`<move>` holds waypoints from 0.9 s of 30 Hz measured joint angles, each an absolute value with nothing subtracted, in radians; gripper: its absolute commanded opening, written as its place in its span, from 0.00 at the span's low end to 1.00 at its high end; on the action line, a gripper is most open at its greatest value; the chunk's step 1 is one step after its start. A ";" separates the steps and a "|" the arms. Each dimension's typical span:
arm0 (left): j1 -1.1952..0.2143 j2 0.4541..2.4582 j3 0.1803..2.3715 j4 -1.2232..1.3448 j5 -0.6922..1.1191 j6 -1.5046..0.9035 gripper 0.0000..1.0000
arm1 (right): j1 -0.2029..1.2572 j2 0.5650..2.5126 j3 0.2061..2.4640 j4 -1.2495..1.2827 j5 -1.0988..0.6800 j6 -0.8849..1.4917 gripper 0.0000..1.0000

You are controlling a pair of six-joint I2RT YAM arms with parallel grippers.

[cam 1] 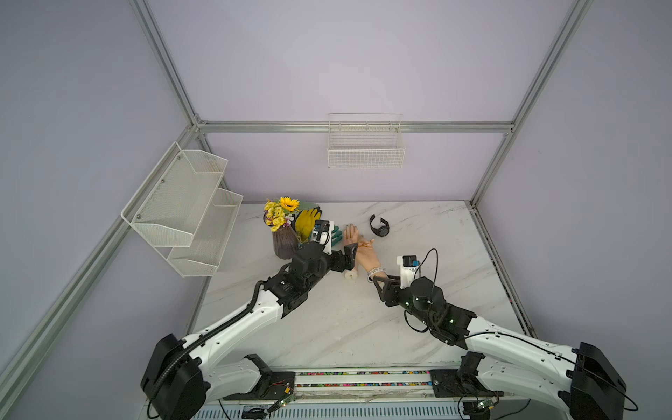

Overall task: Take off the watch
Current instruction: Adjust the hand at the center of the board.

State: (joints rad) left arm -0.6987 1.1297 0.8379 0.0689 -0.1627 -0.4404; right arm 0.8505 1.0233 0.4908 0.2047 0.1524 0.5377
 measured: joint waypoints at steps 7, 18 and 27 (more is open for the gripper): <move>-0.722 0.935 0.742 -0.021 -0.210 -0.484 0.94 | 0.943 1.243 0.495 0.286 0.000 0.427 0.01; -0.729 0.719 0.560 -0.307 -0.249 -0.743 0.97 | 1.039 1.553 0.572 0.365 -0.033 0.440 0.32; -0.730 0.727 0.539 -0.382 -0.170 -0.746 0.88 | 1.063 1.452 0.569 0.367 0.011 0.496 0.93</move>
